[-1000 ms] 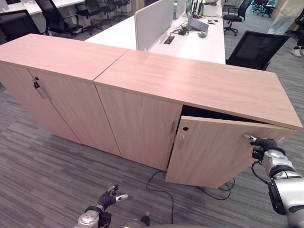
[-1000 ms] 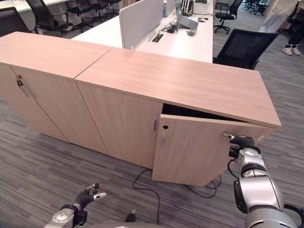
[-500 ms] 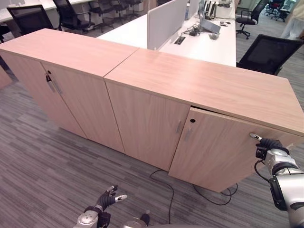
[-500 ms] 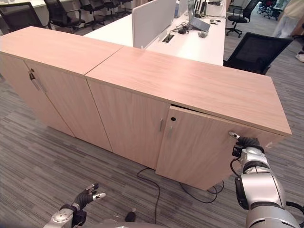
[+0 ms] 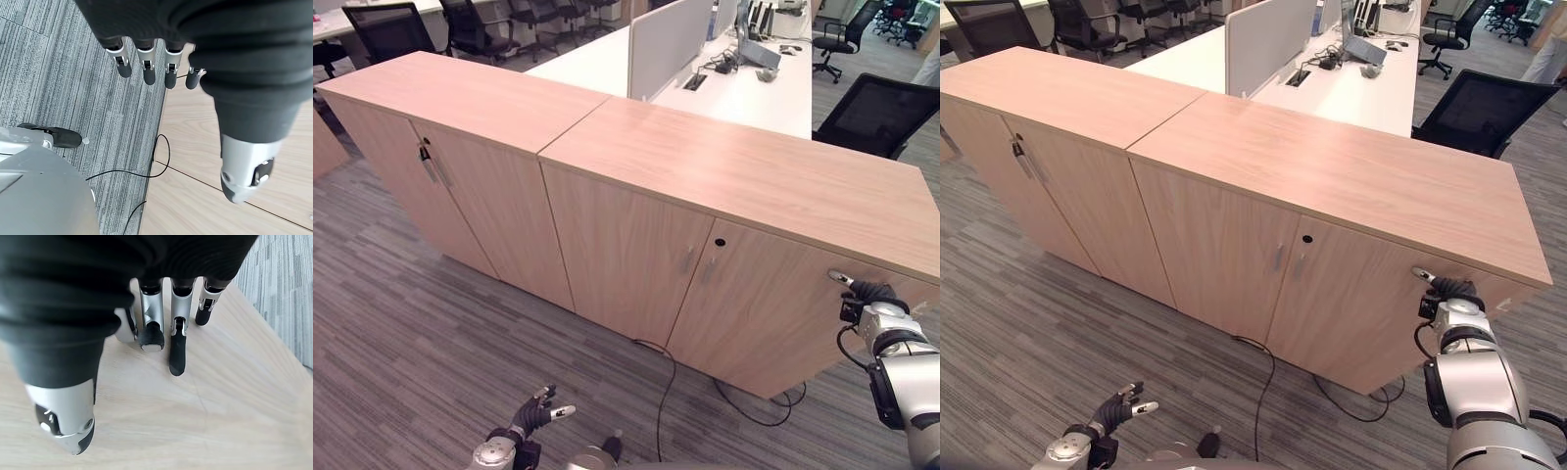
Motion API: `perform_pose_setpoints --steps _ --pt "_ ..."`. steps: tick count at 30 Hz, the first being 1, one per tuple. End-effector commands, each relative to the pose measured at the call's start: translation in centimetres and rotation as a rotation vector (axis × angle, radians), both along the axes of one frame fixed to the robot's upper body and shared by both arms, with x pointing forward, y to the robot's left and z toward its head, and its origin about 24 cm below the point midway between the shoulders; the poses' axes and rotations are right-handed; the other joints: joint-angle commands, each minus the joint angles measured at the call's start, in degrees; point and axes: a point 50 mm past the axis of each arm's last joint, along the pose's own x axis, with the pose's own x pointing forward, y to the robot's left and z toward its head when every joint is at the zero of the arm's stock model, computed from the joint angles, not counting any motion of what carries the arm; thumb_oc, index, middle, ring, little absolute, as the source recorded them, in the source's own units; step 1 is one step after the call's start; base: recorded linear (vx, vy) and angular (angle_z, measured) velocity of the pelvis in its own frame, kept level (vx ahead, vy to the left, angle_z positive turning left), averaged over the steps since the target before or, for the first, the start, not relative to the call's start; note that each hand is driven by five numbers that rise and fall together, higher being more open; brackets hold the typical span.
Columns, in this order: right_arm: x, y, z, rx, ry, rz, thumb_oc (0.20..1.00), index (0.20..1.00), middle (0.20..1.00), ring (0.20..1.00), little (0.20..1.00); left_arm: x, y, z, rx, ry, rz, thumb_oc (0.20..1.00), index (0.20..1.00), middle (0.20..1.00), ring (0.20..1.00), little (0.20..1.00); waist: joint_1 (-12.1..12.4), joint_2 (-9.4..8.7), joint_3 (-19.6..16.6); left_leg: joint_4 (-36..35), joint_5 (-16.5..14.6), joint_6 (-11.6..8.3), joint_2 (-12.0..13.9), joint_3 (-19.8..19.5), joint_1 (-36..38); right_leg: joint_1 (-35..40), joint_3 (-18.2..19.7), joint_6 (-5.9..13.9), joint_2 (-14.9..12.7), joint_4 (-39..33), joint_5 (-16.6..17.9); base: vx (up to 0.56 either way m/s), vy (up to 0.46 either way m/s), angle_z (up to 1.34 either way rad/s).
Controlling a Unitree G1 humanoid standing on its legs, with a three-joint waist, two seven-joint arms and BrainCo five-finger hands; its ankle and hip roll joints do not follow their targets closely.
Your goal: Put the empty folder in the office cabinet
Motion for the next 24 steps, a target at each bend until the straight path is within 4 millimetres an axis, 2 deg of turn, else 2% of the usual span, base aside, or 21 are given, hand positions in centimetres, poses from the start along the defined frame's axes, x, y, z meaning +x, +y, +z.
perform_pose_setpoints --steps 1,2,4,7,8,13,15,16,18,24 --pt "6.1 4.9 5.4 0.004 -0.323 0.242 1.0 1.0 1.0 1.0 1.0 1.6 -0.4 0.7 0.007 -0.067 -0.051 1.0 1.0 1.0 1.0 1.0 2.9 -2.15 -0.6 -0.3 -4.8 -0.07 -0.2 -0.4 0.6 3.3 -0.1 1.79 -1.5 1.2 -2.7 0.0 0.021 -0.1" --pt "6.1 7.4 3.5 0.071 -0.345 0.312 1.0 1.0 1.0 1.0 1.0 1.7 -0.4 0.7 0.002 -0.076 -0.022 1.0 1.0 1.0 1.0 1.0 1.6 -1.62 -0.2 -0.3 -4.6 0.23 -0.3 0.3 0.6 2.8 0.5 1.83 -1.8 1.2 -2.3 0.0 0.032 -0.18" --pt "5.3 10.0 1.3 0.126 -0.359 0.383 1.0 1.0 1.0 1.0 1.0 1.7 -0.2 0.7 -0.003 -0.083 0.022 1.0 1.0 1.0 1.0 1.0 0.3 -1.14 0.0 -0.3 -4.7 0.41 -0.2 1.0 0.8 2.4 1.3 1.79 -1.9 1.3 -2.1 -0.01 0.043 -0.23" --pt "2.1 13.5 -1.8 0.191 -0.379 0.506 1.0 1.0 1.0 1.0 1.0 1.1 0.1 0.6 -0.016 -0.088 0.106 1.0 1.0 1.0 1.0 1.0 -2.2 -0.31 0.3 -0.3 -5.1 0.61 0.2 2.4 1.5 1.9 2.6 1.73 -2.2 1.7 -2.1 0.0 0.025 -0.17" --pt "1.9 13.5 -2.0 0.192 -0.374 0.506 1.0 1.0 1.0 1.0 1.0 1.0 0.2 0.6 -0.015 -0.084 0.106 1.0 1.0 1.0 1.0 1.0 -2.1 -0.35 0.1 -0.3 -5.1 0.61 0.2 2.5 1.5 1.9 2.6 1.73 -2.2 1.8 -2.1 0.01 0.003 -0.19" --pt "-5.7 14.4 -5.1 0.224 -0.328 0.604 1.0 1.0 1.0 1.0 1.0 0.6 0.4 0.6 -0.016 -0.097 0.158 1.0 1.0 1.0 1.0 1.0 -6.0 0.52 0.2 -0.3 -5.6 0.65 0.6 4.1 2.3 1.2 3.9 1.72 -2.6 2.4 -2.2 0.01 0.0 -0.17" --pt "-7.7 14.7 -6.0 0.258 -0.298 0.615 1.0 1.0 1.0 1.0 1.0 0.7 0.5 0.6 -0.011 -0.099 0.158 1.0 1.0 1.0 1.0 1.0 -7.2 0.67 0.2 -0.3 -5.8 0.61 0.7 4.6 2.6 1.0 4.3 1.71 -2.6 2.4 -2.1 0.0 -0.012 -0.23" --pt "-7.7 14.7 -6.0 0.258 -0.298 0.615 1.0 1.0 1.0 1.0 1.0 0.7 0.5 0.6 -0.011 -0.099 0.158 1.0 1.0 1.0 1.0 1.0 -7.2 0.67 0.1 -0.3 -5.8 0.61 0.7 4.6 2.6 1.0 4.3 1.71 -2.6 2.4 -2.1 -0.01 -0.017 -0.23" --pt "-9.8 15.0 -6.7 0.277 -0.249 0.669 1.0 1.0 1.0 1.0 1.0 1.0 0.7 0.8 -0.007 -0.11 0.159 1.0 1.0 1.0 1.0 1.0 -9.4 0.88 0.2 -0.3 -6.1 0.53 1.1 5.8 3.1 0.7 5.4 1.71 -2.6 2.3 -2.0 -0.02 -0.03 -0.26" --pt "-10.9 14.8 -7.7 0.292 -0.19 0.676 1.0 1.0 1.0 1.0 1.0 1.2 1.0 0.9 0.0 -0.113 0.161 1.0 1.0 1.0 1.0 1.0 -11.0 0.99 0.3 -0.3 -6.4 0.39 1.7 8.0 4.0 0.4 7.5 1.78 -2.3 1.9 -1.5 -0.02 -0.021 -0.26"
